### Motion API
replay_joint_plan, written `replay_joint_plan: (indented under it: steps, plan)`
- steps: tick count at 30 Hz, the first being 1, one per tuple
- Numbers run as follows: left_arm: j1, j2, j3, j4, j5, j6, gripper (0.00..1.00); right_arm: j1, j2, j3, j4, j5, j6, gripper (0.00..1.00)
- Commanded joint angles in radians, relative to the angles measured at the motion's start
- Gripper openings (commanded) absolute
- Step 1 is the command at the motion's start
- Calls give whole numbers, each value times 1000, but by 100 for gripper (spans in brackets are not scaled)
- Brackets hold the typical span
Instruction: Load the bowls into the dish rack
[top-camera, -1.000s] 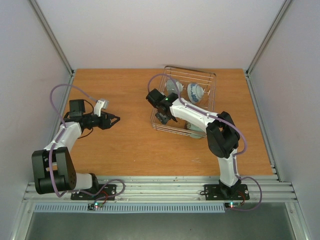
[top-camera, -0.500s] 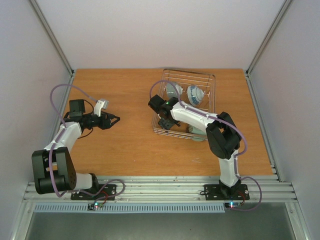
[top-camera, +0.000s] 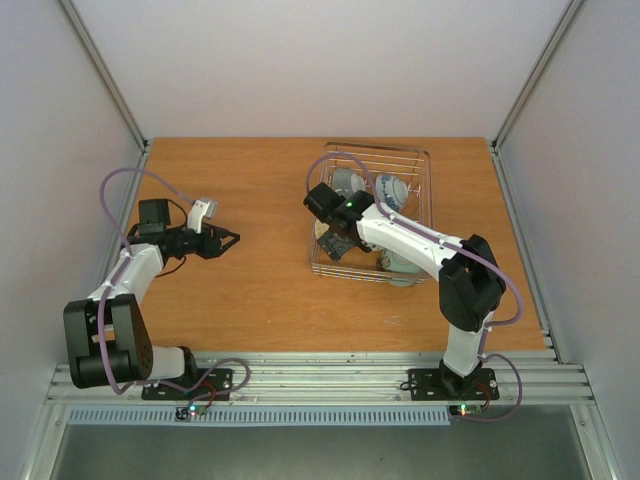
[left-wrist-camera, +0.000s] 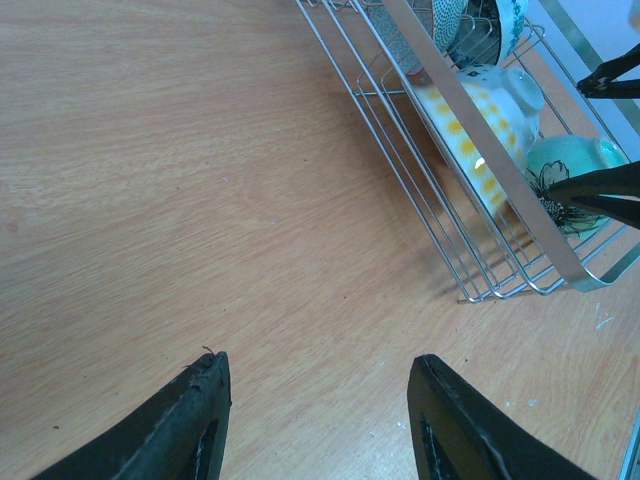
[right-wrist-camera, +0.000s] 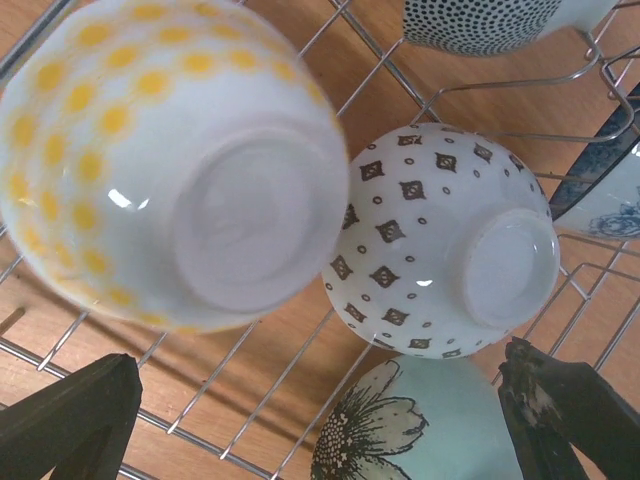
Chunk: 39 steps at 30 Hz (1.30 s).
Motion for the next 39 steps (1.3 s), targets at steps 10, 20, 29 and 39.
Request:
replay_joint_plan:
  steps: [10, 20, 29, 39]
  plan:
    - [7, -19, 1, 18, 1, 20, 49, -4, -36, -23, 24, -12, 63, 99]
    - [7, -6, 2, 17, 4, 23, 49, -104, -178, -123, 147, -260, 204, 96]
    - [7, -5, 0, 19, 7, 27, 49, -173, -194, -223, 276, -552, 292, 90]
    - [7, -4, -1, 17, 4, 26, 49, -185, -121, -249, 362, -617, 309, 85]
